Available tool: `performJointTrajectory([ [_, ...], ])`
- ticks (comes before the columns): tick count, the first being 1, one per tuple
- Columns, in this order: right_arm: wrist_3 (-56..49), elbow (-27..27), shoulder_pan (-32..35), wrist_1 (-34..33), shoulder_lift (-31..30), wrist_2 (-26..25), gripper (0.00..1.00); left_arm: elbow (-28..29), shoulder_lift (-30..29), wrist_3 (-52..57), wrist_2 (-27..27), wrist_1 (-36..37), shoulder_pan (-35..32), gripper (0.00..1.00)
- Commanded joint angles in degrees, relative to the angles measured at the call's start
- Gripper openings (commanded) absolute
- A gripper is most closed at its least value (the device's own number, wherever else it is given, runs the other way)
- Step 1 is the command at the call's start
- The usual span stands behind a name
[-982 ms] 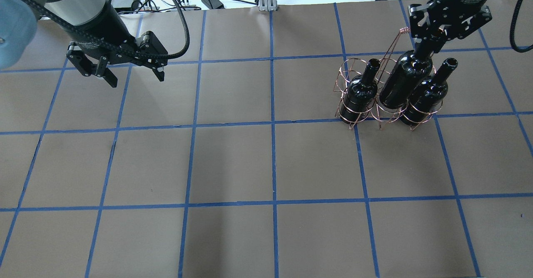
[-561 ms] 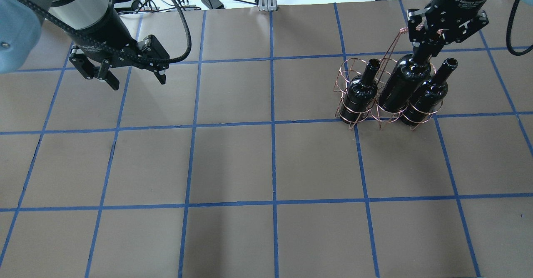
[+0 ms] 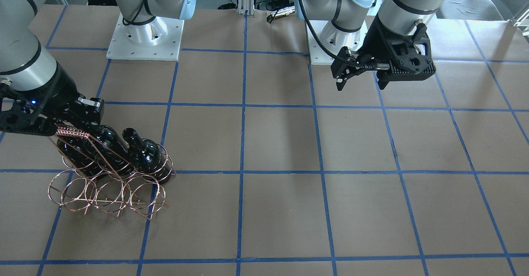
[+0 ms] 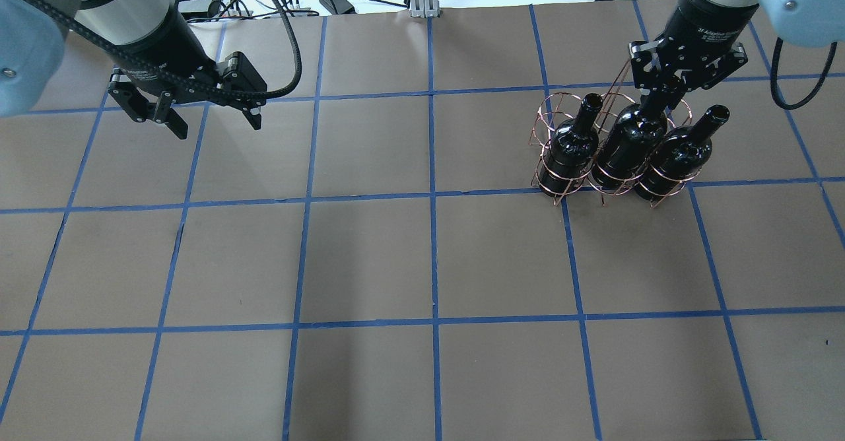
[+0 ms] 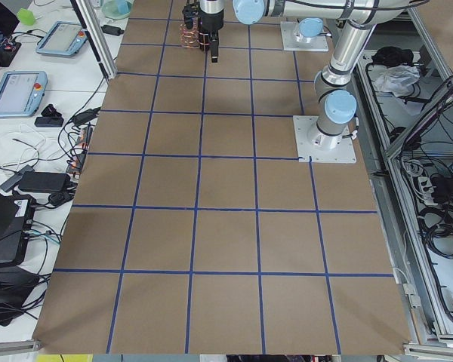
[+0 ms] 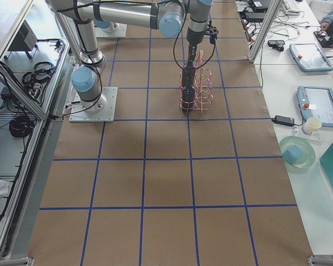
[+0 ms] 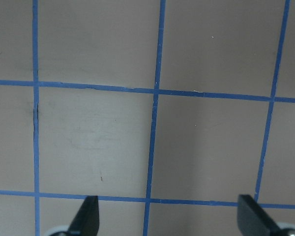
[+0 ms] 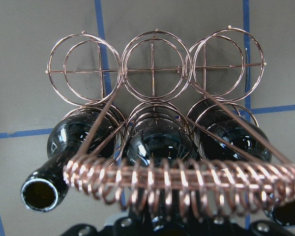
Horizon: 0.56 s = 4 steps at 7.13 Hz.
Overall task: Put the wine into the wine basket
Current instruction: 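Lower the bottle into the empty rack slot beside the other bottles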
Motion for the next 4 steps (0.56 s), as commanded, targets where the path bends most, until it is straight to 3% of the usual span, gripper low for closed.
performJointTrajectory([
  [1,0.1,0.5,-0.1,-1.0,1.8,0.1,0.00,0.0,0.0,0.1,0.1,0.0,0.0,1.00],
  [2,0.6,0.5,0.0,-0.8,1.9,0.2,0.00,0.0,0.0,0.0,0.0,0.0,0.0,1.00],
  [3,0.6,0.5,0.0,-0.7,1.9,-0.2,0.11,-0.1,0.0,0.1,0.1,0.0,0.0,1.00],
  [4,0.9,0.5,0.0,-0.7,1.9,0.0,0.46,-0.1,0.0,0.1,0.1,0.0,0.0,1.00],
])
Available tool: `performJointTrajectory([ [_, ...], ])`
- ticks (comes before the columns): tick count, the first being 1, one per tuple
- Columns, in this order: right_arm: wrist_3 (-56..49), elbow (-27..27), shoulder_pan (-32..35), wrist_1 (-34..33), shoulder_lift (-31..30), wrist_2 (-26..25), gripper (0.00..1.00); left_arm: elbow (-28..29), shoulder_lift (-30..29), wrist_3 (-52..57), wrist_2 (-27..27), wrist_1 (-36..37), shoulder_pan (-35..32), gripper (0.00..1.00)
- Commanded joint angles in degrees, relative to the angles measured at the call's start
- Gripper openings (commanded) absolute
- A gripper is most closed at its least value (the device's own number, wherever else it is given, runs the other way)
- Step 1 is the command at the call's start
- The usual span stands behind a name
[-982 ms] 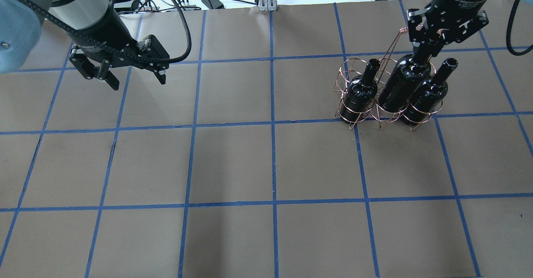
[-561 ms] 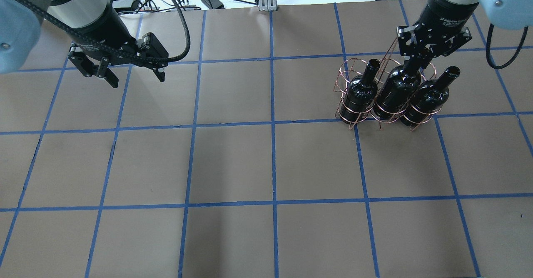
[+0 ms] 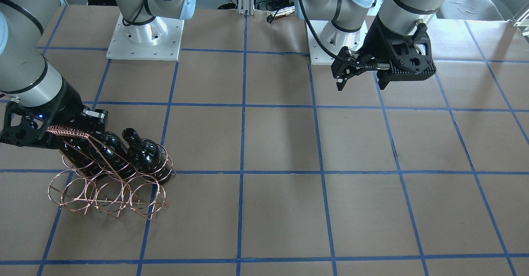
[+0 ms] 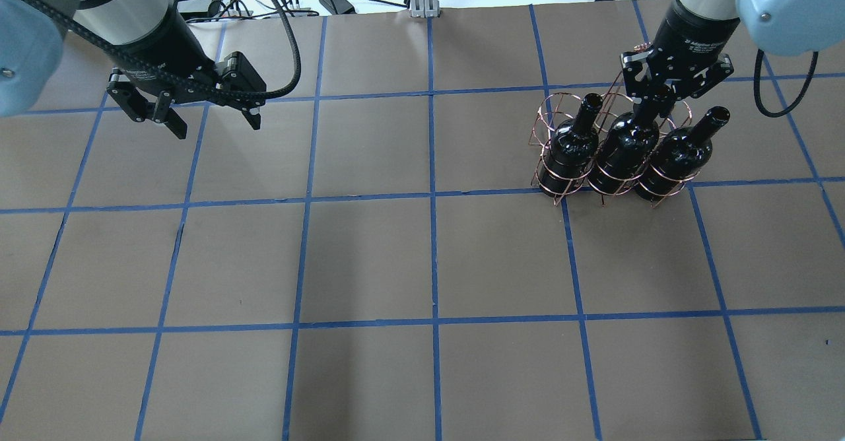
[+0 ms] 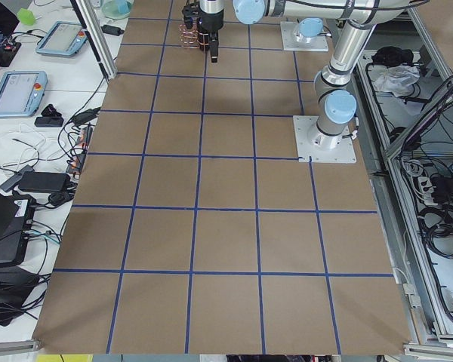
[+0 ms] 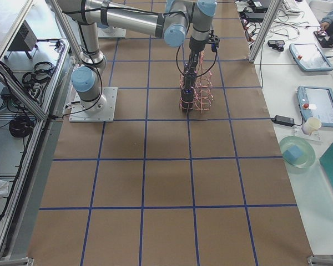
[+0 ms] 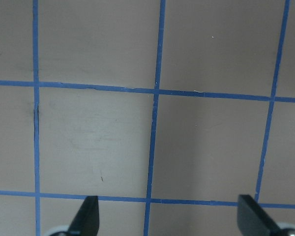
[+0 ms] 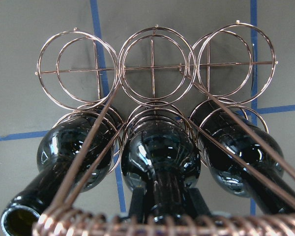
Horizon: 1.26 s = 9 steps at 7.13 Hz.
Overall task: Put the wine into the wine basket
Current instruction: 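Lower the bottle into the empty rack slot beside the other bottles, then open the right gripper and raise it off the bottle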
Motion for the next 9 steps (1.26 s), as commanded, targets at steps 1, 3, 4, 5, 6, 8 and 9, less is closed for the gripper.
performJointTrajectory([
  [1,0.6,0.0,0.0,-0.1,0.1,0.2,0.99,0.0,-0.1,0.0,0.0,0.0,0.0,1.00],
  [3,0.6,-1.1,0.1,0.3,-0.6,0.4,1.00,0.0,0.1,0.0,0.0,0.0,-0.1,1.00],
  [4,0.6,-3.0,0.5,1.8,-1.9,0.2,1.00,0.0,0.2,-0.1,0.0,-0.1,-0.1,1.00],
  [5,2.4,-5.2,2.0,5.7,-3.9,0.4,1.00,0.0,0.2,-0.1,0.0,0.0,-0.1,1.00],
  [6,7.4,-6.1,6.5,8.4,-5.6,0.4,1.00,0.0,0.1,0.0,0.0,-0.1,-0.1,1.00],
  [8,9.6,-6.0,12.0,8.6,-6.4,-0.3,1.00,0.0,0.2,0.0,0.0,-0.1,-0.1,1.00],
  [9,8.3,-6.1,11.4,8.2,-6.4,-0.6,1.00,0.0,0.2,-0.2,-0.1,0.0,-0.1,1.00],
])
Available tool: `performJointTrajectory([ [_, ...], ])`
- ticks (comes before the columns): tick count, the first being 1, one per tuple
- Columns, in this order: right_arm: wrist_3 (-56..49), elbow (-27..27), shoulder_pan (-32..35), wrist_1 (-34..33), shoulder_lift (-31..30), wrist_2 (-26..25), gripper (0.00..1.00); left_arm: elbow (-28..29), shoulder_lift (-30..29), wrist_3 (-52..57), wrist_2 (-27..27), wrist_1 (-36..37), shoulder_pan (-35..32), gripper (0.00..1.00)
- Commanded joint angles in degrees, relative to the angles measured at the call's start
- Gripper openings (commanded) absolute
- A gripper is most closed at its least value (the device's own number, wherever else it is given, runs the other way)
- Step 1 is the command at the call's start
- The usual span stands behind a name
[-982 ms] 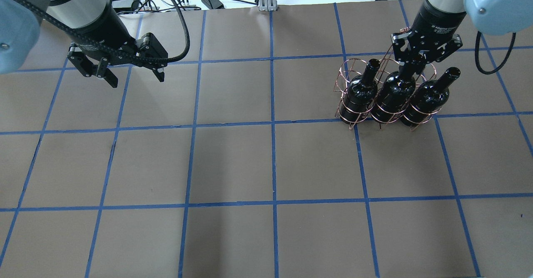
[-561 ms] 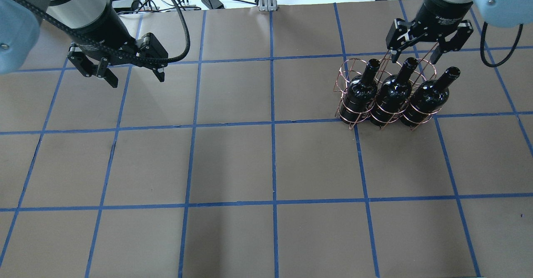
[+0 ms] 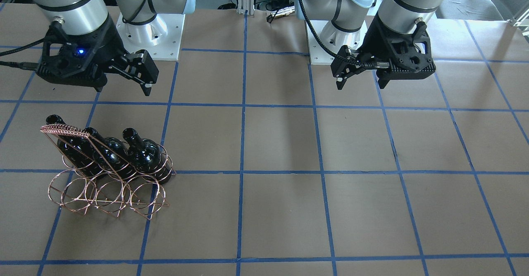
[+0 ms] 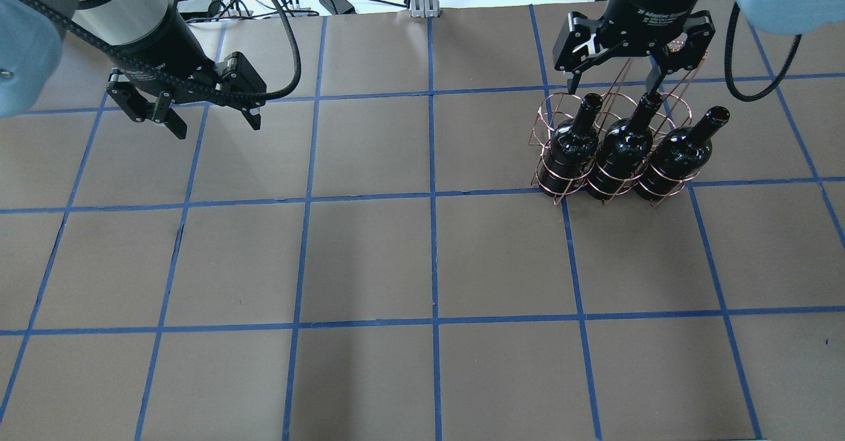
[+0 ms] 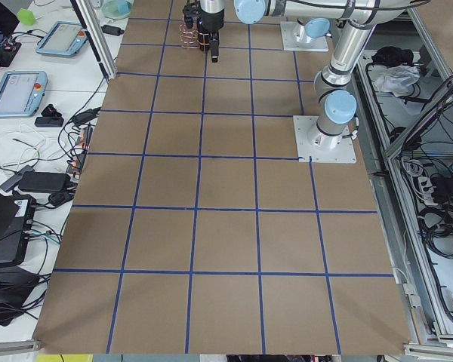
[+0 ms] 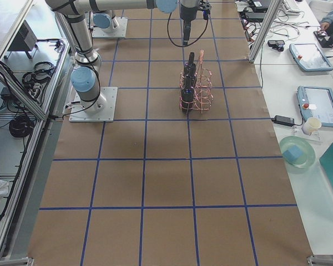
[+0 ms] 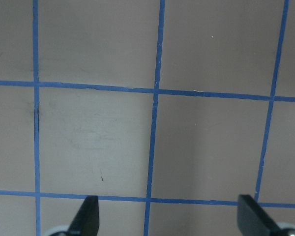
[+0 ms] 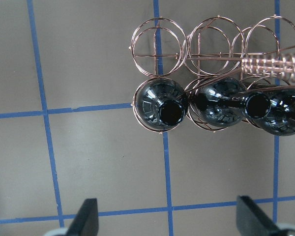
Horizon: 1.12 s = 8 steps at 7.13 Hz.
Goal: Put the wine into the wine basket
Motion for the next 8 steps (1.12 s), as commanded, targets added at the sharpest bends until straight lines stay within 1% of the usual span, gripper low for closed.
performJointTrajectory([
  [1,-0.9,-0.1,0.4,-0.2,-0.2,-0.4,1.00,0.0,0.1,-0.2,0.0,0.0,-0.1,1.00],
  [2,-2.3,-0.1,0.0,-0.8,-0.1,-0.5,1.00,0.0,0.1,-0.2,-0.1,0.0,-0.1,1.00],
  [3,-2.3,0.1,-1.1,0.1,-0.2,-0.9,1.00,0.0,0.1,-0.2,0.0,0.0,-0.1,1.00],
  [4,-1.9,0.4,-1.3,0.1,-1.1,-1.0,1.00,0.0,0.1,-0.2,0.0,0.0,-0.1,1.00],
  [8,-2.2,0.7,-1.5,0.4,-1.4,-1.0,1.00,0.0,0.1,-0.1,0.0,0.0,-0.1,1.00],
])
